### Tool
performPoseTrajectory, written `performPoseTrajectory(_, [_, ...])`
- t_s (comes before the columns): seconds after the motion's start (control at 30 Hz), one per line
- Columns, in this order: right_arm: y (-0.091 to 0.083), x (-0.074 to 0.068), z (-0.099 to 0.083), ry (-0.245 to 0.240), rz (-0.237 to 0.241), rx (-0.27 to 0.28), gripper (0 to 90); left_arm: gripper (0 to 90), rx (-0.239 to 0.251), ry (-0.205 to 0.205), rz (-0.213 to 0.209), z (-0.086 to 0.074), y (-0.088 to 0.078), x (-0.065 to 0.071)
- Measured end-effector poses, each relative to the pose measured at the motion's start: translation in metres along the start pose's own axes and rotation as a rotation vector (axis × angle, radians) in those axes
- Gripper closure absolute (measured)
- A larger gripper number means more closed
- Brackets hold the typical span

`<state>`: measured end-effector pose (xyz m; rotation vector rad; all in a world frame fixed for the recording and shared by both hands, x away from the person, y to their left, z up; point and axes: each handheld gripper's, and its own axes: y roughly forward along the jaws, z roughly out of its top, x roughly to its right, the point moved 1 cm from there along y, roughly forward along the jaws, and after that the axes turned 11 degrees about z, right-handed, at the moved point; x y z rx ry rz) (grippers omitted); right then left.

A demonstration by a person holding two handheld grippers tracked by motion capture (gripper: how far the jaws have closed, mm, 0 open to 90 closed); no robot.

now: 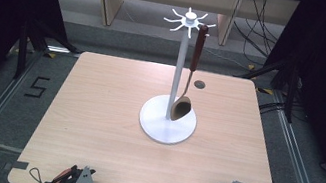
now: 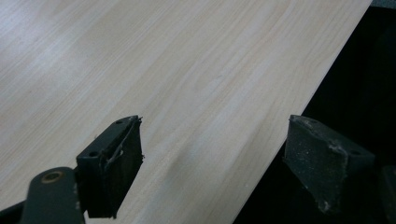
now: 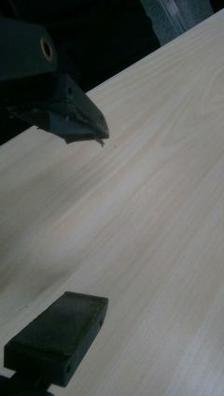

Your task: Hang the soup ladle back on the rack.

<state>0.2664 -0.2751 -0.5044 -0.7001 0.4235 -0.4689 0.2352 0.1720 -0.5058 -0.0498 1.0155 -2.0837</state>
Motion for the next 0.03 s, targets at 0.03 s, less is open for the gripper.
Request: performPoseTrajectory(0.03, [0.0001, 0.0007, 0.0001, -0.005, 0.007, -0.001, 16.8, 18.4, 0.0, -0.001, 0.0, 0.0, 0.0, 0.0])
